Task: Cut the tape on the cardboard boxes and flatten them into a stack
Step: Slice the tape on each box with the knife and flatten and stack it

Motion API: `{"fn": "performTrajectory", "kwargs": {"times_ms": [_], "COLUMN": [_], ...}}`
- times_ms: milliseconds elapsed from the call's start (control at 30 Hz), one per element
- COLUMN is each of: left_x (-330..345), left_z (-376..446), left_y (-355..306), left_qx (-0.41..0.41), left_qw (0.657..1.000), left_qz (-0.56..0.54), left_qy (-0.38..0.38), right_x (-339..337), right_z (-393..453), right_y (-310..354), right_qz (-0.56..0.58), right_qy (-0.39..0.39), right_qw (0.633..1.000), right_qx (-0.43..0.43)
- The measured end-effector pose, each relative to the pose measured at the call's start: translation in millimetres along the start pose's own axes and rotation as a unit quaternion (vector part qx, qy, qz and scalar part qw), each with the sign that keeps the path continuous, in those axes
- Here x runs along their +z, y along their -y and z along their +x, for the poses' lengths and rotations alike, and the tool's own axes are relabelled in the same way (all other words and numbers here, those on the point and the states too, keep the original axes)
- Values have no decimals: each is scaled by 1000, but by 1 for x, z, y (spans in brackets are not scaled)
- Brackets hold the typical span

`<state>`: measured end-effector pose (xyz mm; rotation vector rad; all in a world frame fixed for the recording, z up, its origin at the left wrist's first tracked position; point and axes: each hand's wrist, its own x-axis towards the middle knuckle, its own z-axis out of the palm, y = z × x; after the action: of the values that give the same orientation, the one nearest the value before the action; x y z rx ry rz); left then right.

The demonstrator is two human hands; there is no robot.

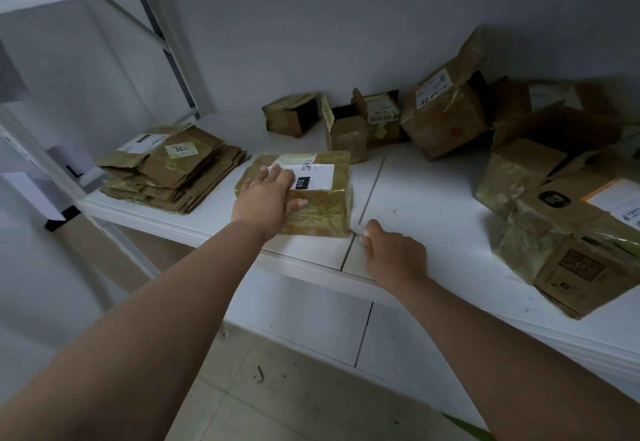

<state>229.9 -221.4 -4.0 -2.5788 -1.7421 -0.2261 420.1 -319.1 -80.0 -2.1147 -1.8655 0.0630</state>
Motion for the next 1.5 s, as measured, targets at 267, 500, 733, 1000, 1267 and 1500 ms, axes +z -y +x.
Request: {"fn": "performTrajectory", "kwargs": {"times_ms": [267, 500, 733, 1000, 1267, 1500], "left_x": [-11, -4, 5, -3, -29, -2], "left_z": [-1, 6, 1, 14, 19, 12], "left_y": [-8, 28, 15, 29, 55, 66], "left_qx": [2, 65, 40, 50, 119, 141], "left_qw": [995, 995, 993, 993, 989, 988], "left_qz": [90, -79, 58, 83, 68, -58], "left_qy": [-34, 15, -97, -63, 48, 29], "right_x": [-4, 8, 15, 12, -1, 2], "right_z": [-2, -3, 2, 29, 49, 37], "right_y": [2, 1, 4, 39, 62, 62], "right_qz": [88, 23, 65, 26, -14, 37], "right_qy": [-56, -134, -166, -165, -96, -24], "right_qw": [987, 989, 984, 960, 969, 972], "right_qx": [121, 60, -5, -226, -227, -229]}}
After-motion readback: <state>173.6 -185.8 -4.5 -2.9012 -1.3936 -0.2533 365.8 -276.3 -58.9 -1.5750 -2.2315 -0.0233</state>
